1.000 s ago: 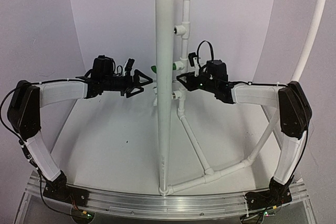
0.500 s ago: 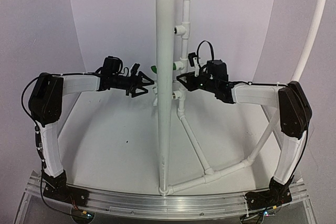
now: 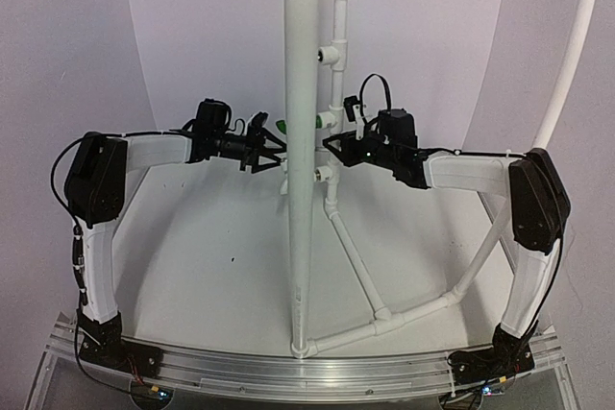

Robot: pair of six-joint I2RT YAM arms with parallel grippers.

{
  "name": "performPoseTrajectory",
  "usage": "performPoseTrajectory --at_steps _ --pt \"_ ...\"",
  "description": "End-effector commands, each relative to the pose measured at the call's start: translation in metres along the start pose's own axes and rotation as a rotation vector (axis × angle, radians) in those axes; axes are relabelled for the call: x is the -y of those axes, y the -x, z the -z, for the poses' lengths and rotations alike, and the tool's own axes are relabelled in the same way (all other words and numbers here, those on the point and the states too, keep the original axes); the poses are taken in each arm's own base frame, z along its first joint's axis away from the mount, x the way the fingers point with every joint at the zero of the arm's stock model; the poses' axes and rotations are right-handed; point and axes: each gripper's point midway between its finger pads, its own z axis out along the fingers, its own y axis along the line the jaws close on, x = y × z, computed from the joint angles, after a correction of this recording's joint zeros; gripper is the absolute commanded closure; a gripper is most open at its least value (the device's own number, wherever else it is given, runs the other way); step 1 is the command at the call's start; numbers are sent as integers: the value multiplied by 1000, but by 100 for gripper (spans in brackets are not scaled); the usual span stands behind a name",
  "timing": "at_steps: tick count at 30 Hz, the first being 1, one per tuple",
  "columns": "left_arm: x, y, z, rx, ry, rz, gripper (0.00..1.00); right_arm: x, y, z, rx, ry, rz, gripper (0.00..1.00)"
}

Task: Install the water faucets

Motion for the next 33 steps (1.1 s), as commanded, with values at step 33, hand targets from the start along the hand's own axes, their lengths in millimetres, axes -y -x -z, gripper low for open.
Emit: performPoseTrajectory --at_steps 33 --pt "56 -46 -15 -56 -91 -197 69 -58 12 -3 -4 222 -108 100"
